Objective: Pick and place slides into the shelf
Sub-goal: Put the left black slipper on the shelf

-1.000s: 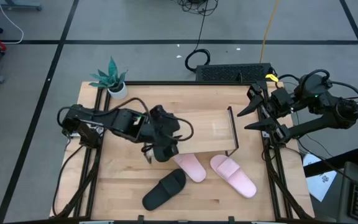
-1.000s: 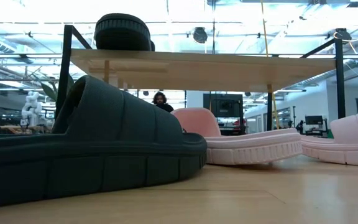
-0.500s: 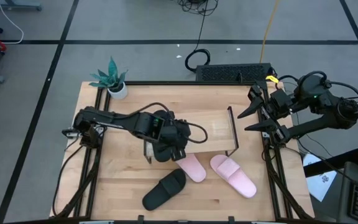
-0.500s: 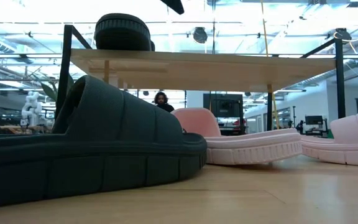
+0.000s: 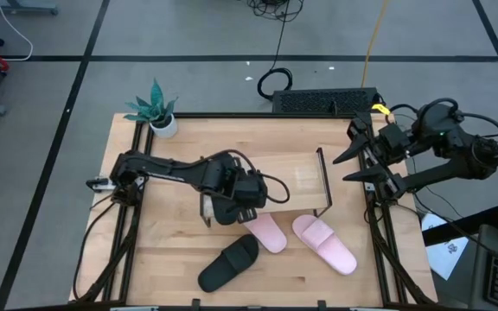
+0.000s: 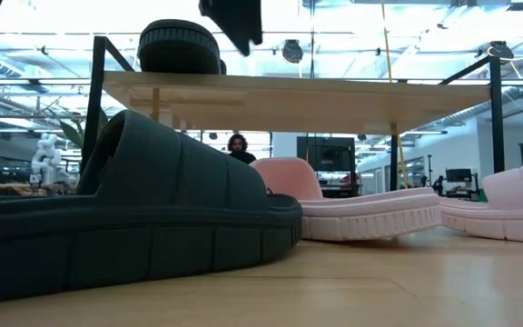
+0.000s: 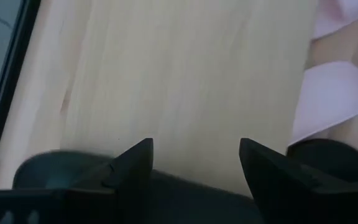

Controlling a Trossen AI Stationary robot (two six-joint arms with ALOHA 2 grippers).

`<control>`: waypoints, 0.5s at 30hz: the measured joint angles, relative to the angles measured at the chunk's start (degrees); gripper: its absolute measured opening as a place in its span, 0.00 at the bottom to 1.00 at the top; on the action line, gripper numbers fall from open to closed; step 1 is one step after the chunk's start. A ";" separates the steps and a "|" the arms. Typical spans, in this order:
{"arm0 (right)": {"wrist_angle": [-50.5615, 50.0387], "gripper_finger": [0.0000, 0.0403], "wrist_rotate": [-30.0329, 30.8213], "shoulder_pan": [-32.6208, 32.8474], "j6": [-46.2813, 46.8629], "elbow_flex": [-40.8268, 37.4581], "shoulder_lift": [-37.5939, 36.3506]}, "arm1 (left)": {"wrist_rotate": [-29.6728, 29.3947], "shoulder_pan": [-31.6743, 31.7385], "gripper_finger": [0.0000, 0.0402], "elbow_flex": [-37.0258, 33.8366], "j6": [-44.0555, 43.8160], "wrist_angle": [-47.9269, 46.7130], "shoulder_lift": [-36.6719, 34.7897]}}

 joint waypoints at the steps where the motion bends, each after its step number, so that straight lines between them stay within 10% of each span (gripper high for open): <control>1: -0.02 0.45 -0.01 0.00 0.00 0.00 -0.10 | -0.01 0.10 0.60 0.00 -0.21 -0.11 0.10; 15: -0.90 0.45 -0.01 0.00 -0.03 0.00 -0.26 | 0.04 0.52 0.60 -0.60 -0.85 -4.75 0.20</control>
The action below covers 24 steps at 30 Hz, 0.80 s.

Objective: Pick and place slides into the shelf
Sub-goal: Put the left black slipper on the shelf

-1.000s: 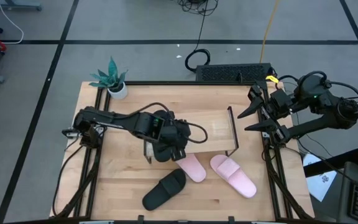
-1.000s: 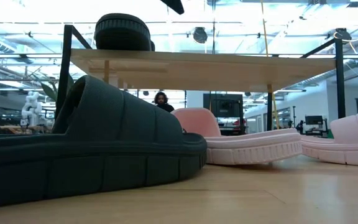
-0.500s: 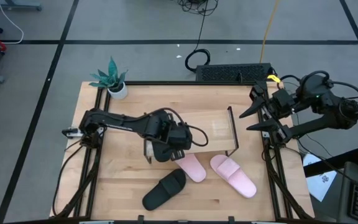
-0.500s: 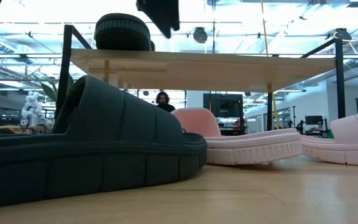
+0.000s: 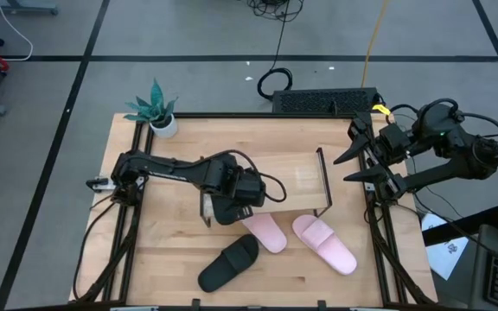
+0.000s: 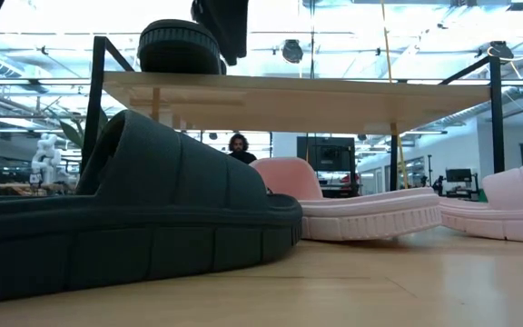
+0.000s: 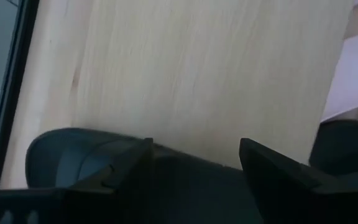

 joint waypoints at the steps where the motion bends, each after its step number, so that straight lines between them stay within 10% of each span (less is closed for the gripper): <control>1: -0.04 0.45 0.00 0.00 -0.06 0.00 0.00 | -0.04 0.00 0.60 -0.04 -0.28 -0.59 0.02; 24: 0.22 0.45 0.15 0.00 -3.18 0.00 0.02 | 4.66 -0.62 0.60 2.77 -3.84 -1.77 -0.12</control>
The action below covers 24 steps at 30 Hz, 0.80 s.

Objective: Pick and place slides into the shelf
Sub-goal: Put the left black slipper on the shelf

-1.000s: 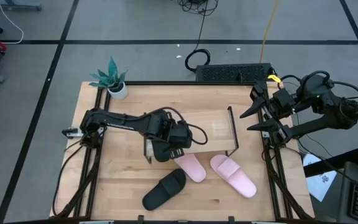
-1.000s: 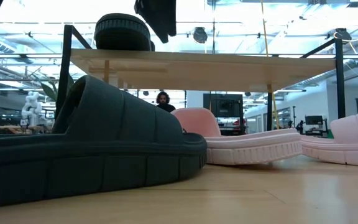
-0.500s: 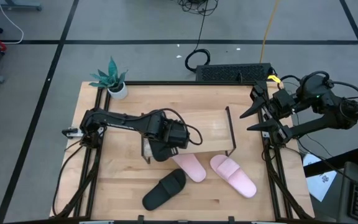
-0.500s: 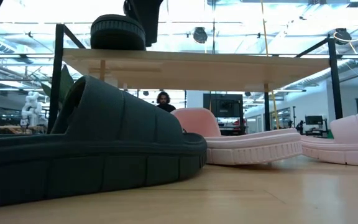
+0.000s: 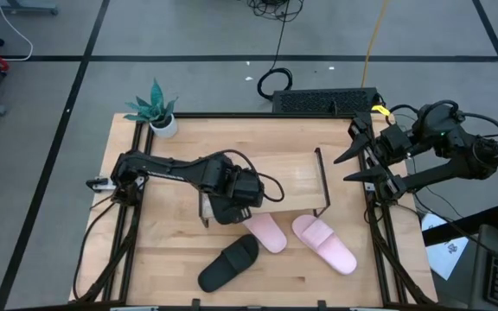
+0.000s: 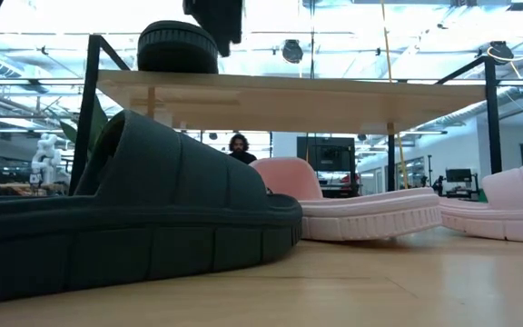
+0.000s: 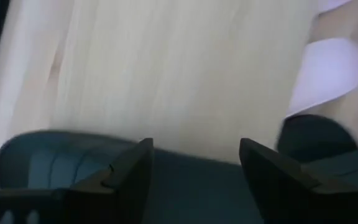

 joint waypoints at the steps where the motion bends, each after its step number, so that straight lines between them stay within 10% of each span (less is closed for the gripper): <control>1: -0.04 0.45 0.02 -0.01 0.00 0.00 0.00 | 0.42 -0.13 0.60 0.46 0.61 0.57 0.00; 24: -0.04 0.45 0.15 0.00 0.00 0.00 0.00 | 9.51 -2.81 0.60 0.03 2.75 5.11 0.09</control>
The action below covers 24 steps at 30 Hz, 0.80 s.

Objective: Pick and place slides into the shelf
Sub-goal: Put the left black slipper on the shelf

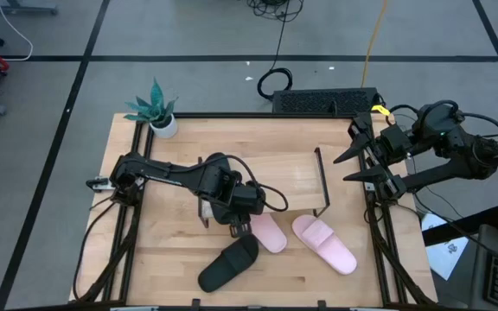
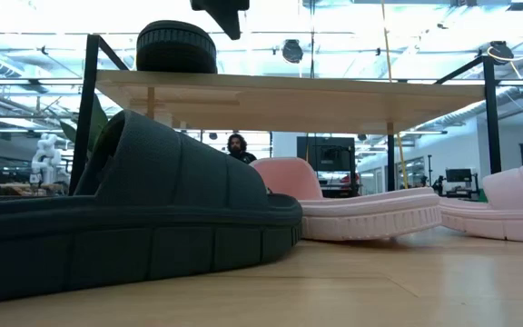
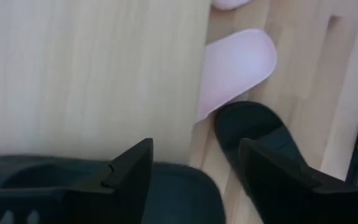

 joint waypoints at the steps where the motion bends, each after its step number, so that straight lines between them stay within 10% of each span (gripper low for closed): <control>1: 0.00 0.45 0.00 0.00 0.00 0.00 0.00 | 0.02 -0.11 0.60 0.00 0.34 0.48 0.00; 24: -1.10 0.45 -0.24 -0.02 0.68 0.02 -0.17 | -0.55 -0.66 0.60 -0.09 -6.01 -1.46 5.25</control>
